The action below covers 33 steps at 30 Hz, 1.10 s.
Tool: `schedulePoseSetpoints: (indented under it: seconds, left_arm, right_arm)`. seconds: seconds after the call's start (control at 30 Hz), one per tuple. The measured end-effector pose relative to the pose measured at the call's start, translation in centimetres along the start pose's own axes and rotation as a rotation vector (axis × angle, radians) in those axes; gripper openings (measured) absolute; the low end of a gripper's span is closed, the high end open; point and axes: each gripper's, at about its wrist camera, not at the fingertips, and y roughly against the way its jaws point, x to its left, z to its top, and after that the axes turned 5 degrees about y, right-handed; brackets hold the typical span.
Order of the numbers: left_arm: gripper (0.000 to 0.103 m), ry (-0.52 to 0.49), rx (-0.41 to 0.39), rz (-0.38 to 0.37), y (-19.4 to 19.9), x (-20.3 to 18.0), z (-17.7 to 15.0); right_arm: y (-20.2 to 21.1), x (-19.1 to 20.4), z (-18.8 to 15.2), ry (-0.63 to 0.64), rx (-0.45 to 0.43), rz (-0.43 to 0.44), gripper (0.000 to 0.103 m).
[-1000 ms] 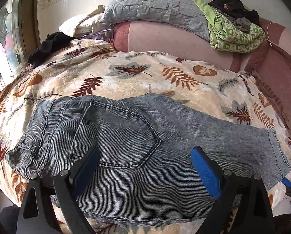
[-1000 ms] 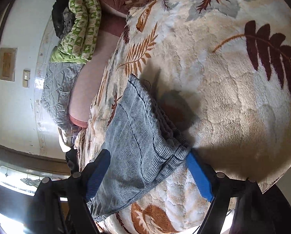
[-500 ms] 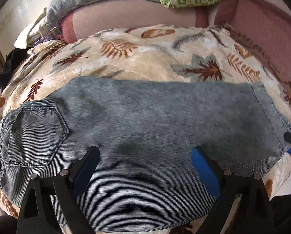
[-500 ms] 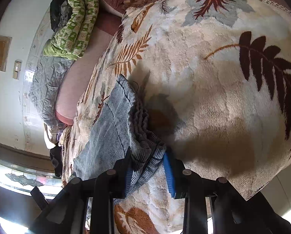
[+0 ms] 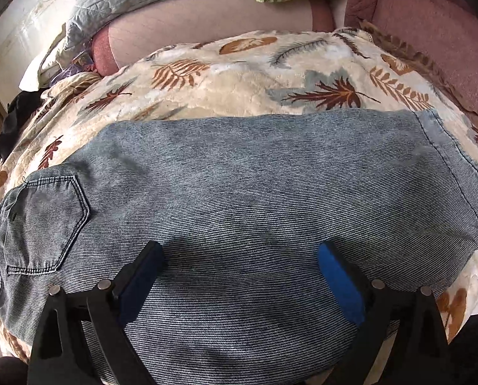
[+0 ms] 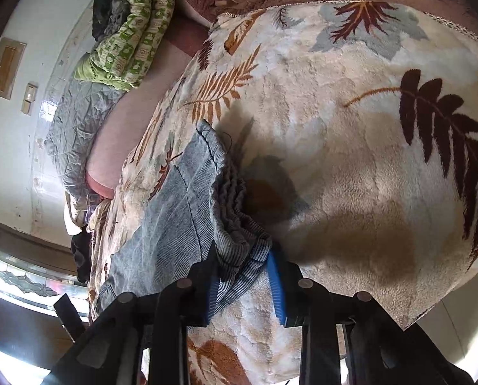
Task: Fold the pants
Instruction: 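Grasp the leg hem with the right tool and fold it toward the waistband, then lower the hem onto the jeans and open the right tool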
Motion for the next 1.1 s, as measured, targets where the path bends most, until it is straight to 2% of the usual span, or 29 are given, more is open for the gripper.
schedulePoseSetpoints:
  seconds: [0.2, 0.33, 0.5, 0.63, 0.73, 0.8, 0.9, 0.97, 1.03, 1.1]
  left_arm:
    - [0.098, -0.094, -0.02, 0.048, 0.1, -1.1, 0.1]
    - [0.098, -0.093, -0.029, 0.052, 0.1, -1.1, 0.1]
    - [0.097, 0.026, -0.015, -0.086, 1.4, 2.0, 0.5]
    - [0.097, 0.17, -0.052, -0.108, 3.4, 7.4, 0.1]
    - [0.097, 0.315, -0.086, -0.107, 5.3, 13.1, -0.6]
    - [0.097, 0.397, -0.118, -0.08, 6.6, 16.8, -1.1]
    - [0.097, 0.474, -0.165, -0.032, 8.0, 21.3, -2.2]
    - [0.097, 0.507, -0.184, 0.003, 8.3, 23.4, -2.9]
    - [0.097, 0.532, -0.165, 0.01, 8.0, 24.7, -3.4]
    - [0.097, 0.538, -0.155, 0.005, 7.7, 25.4, -3.8]
  right_arm:
    - [0.8, 1.9, 0.4, 0.054, -0.016, -0.033, 0.027]
    - [1.7, 4.5, 0.7, 0.131, -0.04, -0.059, 0.02]
    - [2.7, 9.5, 0.8, 0.267, -0.071, -0.088, 0.018]
    - [2.4, 16.4, -0.5, 0.453, -0.096, -0.093, 0.017]
    - [0.5, 22.3, -3.3, 0.616, -0.08, -0.078, 0.017]
    - [-1.6, 26.1, -6.4, 0.735, -0.052, -0.07, 0.017]
    - [-6.0, 29.7, -11.9, 0.872, 0.04, -0.051, 0.017]
    - [-9.6, 30.6, -15.5, 0.933, 0.121, -0.054, 0.017]
    - [-12.8, 30.4, -18.5, 0.955, 0.221, -0.055, 0.017]
    - [-14.4, 29.6, -20.3, 0.971, 0.233, -0.08, 0.019]
